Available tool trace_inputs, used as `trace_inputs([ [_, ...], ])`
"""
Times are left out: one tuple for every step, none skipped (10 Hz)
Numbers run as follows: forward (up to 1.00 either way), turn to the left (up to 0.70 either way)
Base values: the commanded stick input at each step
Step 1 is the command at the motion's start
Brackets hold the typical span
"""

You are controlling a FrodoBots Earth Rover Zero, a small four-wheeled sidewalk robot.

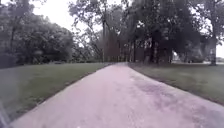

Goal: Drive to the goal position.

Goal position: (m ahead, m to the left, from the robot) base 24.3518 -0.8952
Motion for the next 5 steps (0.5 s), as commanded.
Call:
trace_inputs([
  [0.7,0.0],
  [0.7,0.0],
  [0.7,0.0],
  [0.7,0.0],
  [0.7,0.0],
])
